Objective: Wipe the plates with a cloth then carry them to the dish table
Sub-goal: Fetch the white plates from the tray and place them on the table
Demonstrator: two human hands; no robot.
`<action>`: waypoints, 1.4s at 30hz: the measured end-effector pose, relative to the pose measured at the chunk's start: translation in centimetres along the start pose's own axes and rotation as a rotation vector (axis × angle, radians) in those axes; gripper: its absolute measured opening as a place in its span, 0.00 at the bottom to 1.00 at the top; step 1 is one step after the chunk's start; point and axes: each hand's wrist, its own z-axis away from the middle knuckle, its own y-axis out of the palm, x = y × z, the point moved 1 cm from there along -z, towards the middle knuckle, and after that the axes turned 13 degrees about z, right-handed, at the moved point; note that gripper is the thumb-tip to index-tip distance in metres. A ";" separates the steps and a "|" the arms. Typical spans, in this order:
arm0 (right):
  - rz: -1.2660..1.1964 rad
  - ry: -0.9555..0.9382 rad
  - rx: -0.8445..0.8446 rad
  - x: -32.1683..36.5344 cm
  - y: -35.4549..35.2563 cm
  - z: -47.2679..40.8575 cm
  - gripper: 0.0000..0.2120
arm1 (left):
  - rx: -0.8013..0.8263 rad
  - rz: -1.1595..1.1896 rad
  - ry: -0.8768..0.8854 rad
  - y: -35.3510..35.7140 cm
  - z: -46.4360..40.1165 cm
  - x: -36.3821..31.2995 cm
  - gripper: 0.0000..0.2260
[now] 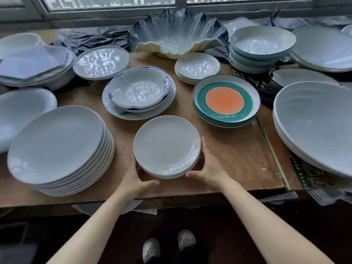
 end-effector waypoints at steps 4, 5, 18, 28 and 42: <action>0.151 0.009 -0.020 0.3 0.4 -0.3 0.72 | -0.054 -0.057 0.049 0.9 -0.5 0.0 0.56; 0.157 0.009 -0.027 0.5 0.4 -0.4 0.72 | -0.081 -0.050 0.055 1.2 -0.6 0.0 0.54; 0.082 -0.041 -0.203 0.7 0.1 -0.8 0.58 | -0.178 -0.066 -0.019 1.0 -1.1 0.2 0.51; 0.066 -0.035 -0.126 0.8 0.2 -0.6 0.58 | -0.175 -0.075 -0.029 1.2 -0.8 -0.9 0.52; 0.105 -0.052 -0.078 0.6 -0.1 -0.2 0.60 | -0.120 -0.057 -0.017 1.3 -0.2 -1.8 0.47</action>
